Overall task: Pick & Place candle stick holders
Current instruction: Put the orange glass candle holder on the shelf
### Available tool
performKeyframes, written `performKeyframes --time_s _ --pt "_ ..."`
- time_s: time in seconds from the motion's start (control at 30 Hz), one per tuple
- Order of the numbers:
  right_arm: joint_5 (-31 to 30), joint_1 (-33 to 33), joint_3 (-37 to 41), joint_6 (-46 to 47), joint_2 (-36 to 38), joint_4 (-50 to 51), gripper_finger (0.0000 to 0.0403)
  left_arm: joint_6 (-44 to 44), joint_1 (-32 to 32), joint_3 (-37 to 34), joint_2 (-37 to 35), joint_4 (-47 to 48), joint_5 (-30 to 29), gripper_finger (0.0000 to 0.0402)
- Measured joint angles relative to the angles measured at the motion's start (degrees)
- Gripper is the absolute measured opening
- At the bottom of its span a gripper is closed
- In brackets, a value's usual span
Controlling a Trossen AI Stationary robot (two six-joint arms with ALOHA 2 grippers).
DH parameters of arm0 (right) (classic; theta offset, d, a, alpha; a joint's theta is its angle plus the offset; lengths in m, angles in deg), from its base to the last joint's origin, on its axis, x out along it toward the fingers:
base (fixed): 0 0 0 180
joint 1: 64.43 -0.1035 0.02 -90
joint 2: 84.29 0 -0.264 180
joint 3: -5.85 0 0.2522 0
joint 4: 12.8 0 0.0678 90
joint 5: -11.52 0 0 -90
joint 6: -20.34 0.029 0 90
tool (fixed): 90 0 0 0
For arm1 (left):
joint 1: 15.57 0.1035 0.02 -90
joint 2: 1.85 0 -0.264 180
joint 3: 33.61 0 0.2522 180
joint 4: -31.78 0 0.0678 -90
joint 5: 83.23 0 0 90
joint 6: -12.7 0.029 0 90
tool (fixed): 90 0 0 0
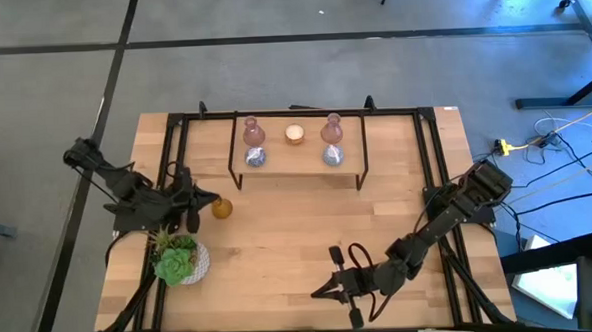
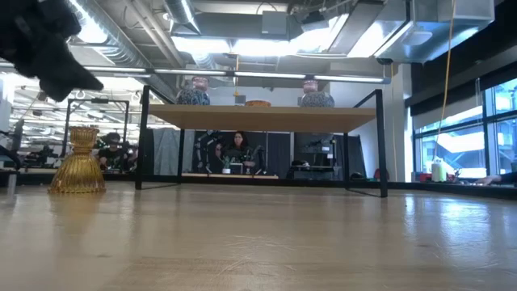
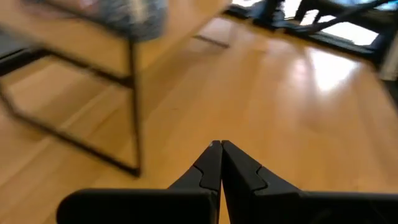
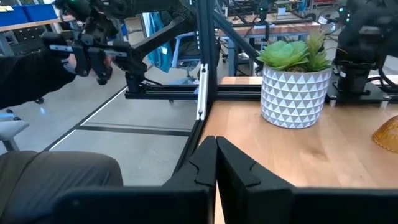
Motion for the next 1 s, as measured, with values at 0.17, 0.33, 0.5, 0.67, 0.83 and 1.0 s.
performKeyframes --time_s 0.17,0.33,0.5,0.67,0.83,1.0 --pt "0.34 0.36 0.00 0.28 0.00 0.23 0.0006 -7.34 2.53 -0.83 0.99 6.10 -0.57 0.0002" --pt "0.46 0.32 0.00 0.31 0.00 0.44 0.0006 -12.66 5.64 -0.83 3.30 12.53 6.08 0.0002" --pt "0.48 0.32 0.00 0.46 0.00 0.44 0.0006 -12.74 7.69 -0.67 6.95 11.45 5.58 0.0002" --pt "0.61 0.32 0.00 0.48 0.00 0.42 0.0006 -13.04 9.15 -0.67 9.69 10.48 4.29 0.0002" --pt "0.61 0.32 0.00 0.48 0.02 0.42 0.0006 -12.99 9.44 -0.76 10.47 6.70 6.84 0.0002" --pt "0.61 0.32 0.00 0.48 0.02 0.42 0.0006 -13.64 9.44 -0.76 11.15 3.81 11.13 0.0002"
